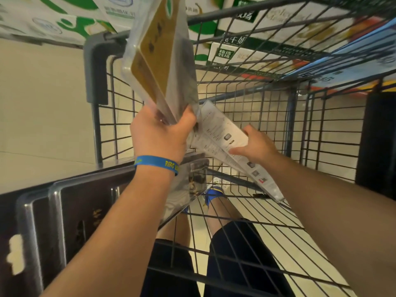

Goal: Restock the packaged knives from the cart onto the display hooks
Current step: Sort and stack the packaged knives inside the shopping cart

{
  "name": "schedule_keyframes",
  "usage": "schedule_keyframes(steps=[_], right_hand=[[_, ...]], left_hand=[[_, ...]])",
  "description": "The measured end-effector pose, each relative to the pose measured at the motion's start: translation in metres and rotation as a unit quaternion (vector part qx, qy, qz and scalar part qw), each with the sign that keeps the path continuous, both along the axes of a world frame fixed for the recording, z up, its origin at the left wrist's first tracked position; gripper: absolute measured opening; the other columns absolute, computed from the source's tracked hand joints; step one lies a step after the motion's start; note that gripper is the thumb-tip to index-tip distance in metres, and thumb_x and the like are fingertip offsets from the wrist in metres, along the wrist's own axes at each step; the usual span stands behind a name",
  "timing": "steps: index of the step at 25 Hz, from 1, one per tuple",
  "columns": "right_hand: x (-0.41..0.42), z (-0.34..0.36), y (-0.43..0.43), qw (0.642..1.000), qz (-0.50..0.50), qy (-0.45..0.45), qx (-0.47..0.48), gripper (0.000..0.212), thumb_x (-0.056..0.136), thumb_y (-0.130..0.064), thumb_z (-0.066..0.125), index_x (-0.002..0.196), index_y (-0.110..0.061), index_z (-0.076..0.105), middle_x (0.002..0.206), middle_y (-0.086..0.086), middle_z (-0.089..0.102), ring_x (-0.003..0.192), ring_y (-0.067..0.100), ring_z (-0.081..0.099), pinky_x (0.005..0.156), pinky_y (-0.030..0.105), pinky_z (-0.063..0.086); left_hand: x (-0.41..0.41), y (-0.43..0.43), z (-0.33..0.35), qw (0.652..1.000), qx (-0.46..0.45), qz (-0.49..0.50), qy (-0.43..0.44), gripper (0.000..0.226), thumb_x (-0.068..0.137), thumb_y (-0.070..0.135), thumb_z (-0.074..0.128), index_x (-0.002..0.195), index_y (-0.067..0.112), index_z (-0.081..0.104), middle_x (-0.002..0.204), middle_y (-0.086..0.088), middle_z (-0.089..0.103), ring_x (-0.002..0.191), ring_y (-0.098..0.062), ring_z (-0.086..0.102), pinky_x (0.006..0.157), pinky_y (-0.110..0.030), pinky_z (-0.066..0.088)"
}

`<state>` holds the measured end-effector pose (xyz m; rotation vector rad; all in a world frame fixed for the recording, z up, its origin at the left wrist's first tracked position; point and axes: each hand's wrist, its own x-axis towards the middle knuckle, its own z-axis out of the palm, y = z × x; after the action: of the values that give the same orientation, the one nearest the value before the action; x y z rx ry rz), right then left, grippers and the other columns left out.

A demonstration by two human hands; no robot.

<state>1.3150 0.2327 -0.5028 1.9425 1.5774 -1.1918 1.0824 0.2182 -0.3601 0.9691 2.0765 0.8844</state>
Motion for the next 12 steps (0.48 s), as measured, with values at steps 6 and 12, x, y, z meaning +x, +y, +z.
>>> schedule_keyframes(steps=[6, 12], right_hand=[[-0.007, 0.009, -0.003, 0.998, -0.020, -0.036, -0.038, 0.041, 0.075, -0.043, 0.088, 0.108, -0.026, 0.069, 0.086, -0.004, 0.070, 0.065, 0.015, 0.069, 0.043, 0.024, 0.051], [-0.010, 0.056, -0.027, 0.966, -0.209, -0.063, 0.140, 0.035, 0.091, -0.033, 0.076, 0.115, -0.022, 0.052, 0.108, 0.001, 0.069, 0.062, 0.001, 0.052, 0.037, 0.014, 0.036]], left_hand=[[0.007, 0.012, 0.007, 0.999, -0.032, 0.034, 0.020, 0.027, 0.074, 0.045, 0.074, 0.066, 0.021, 0.064, 0.048, 0.018, 0.057, 0.046, 0.004, 0.053, 0.044, -0.008, 0.034], [0.009, -0.002, 0.024, 0.995, -0.016, 0.083, -0.052, 0.020, 0.083, 0.030, 0.075, 0.067, 0.027, 0.063, 0.056, 0.025, 0.064, 0.057, 0.013, 0.058, 0.052, -0.008, 0.043]])
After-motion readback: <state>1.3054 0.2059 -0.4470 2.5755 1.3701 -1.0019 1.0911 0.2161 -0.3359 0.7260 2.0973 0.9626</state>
